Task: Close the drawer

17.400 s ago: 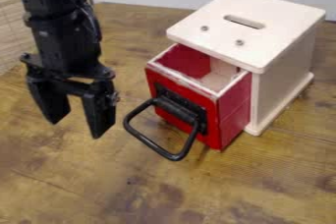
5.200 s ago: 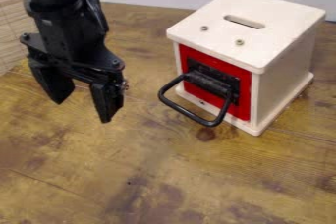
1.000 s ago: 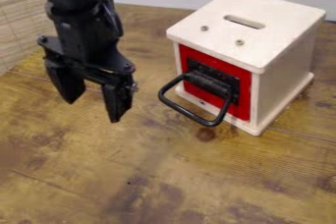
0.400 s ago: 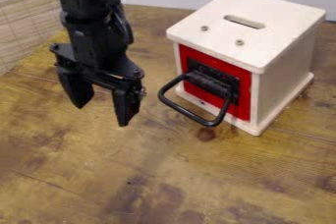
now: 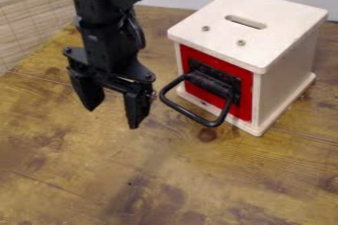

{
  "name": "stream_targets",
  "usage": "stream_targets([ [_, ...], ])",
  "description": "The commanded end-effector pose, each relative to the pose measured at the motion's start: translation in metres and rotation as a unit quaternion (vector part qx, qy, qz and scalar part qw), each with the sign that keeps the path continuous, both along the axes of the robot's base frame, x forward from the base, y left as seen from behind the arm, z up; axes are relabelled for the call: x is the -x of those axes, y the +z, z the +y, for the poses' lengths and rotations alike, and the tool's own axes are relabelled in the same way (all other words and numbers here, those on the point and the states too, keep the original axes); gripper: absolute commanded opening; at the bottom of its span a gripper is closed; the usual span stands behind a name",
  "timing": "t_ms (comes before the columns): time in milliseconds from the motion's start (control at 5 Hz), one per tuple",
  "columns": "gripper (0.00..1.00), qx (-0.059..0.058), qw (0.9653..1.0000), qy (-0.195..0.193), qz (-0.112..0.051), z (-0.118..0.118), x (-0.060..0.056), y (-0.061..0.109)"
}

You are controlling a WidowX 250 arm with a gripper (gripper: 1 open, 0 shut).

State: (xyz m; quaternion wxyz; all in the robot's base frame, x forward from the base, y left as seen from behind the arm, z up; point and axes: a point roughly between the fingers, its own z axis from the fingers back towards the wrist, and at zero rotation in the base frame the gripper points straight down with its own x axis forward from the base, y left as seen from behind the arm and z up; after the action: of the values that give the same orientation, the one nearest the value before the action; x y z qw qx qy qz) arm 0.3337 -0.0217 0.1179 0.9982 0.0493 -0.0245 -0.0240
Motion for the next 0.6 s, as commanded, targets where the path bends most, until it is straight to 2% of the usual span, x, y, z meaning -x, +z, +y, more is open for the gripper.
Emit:
stream_targets([
  [0, 1.00, 0.004, 0.9995, -0.012, -0.030, -0.0084, -0.0116, 0.0120],
  [400, 1.00, 0.007, 0.9997, -0.012, -0.021, -0.0109, -0.0144, 0.0049],
])
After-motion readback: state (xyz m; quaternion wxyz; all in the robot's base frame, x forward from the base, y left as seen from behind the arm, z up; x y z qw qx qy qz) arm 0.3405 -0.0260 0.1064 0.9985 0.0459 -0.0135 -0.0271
